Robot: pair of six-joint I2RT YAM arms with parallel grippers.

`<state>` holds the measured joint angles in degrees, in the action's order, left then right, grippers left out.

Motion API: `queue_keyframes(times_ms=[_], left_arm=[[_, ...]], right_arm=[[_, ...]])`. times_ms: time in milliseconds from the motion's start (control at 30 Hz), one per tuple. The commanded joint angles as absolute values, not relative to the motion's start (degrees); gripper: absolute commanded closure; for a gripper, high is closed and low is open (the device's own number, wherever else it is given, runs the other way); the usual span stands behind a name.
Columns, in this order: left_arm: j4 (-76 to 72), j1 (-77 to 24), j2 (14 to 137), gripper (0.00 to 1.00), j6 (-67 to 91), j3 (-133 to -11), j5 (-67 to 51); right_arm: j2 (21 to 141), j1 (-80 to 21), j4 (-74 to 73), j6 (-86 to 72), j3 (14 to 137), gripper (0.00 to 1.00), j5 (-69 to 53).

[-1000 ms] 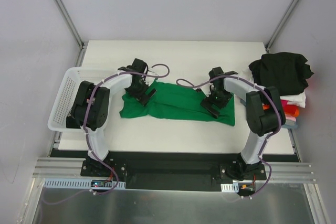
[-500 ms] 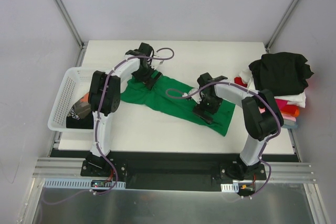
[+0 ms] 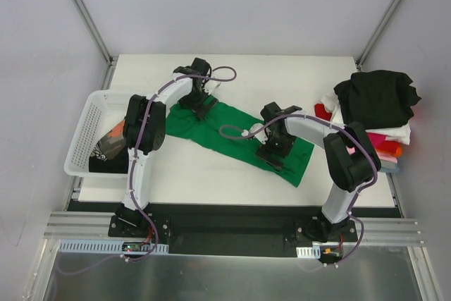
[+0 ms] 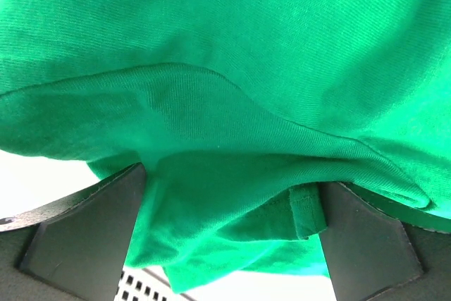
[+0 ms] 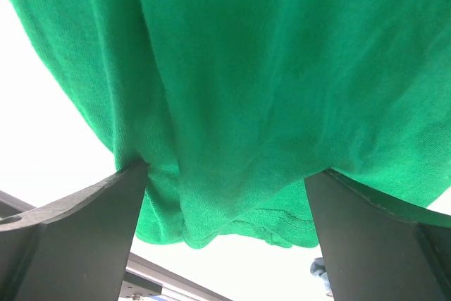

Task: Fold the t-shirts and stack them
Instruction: Rotate the tshirt 90 degrees

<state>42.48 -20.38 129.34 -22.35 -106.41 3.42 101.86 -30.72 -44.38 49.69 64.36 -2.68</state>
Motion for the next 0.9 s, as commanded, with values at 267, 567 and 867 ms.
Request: queue_keyframes(times_ms=[267,567,867], left_arm=[[43.1,-21.4,137.3,0.04,-27.8,-112.6,18.0],[43.2,-23.8,140.2,0.03,-30.3,-118.3,21.4],[43.1,-24.4,141.2,0.03,-30.9,-121.1,21.4]], right_arm=[[100.6,-35.1,-43.9,48.5,62.9,0.04,-4.6],[102.5,-39.6,-43.2,48.1,62.9,0.04,-3.6],[106.2,-43.9,-43.5,48.3,64.8,0.03,-4.6]])
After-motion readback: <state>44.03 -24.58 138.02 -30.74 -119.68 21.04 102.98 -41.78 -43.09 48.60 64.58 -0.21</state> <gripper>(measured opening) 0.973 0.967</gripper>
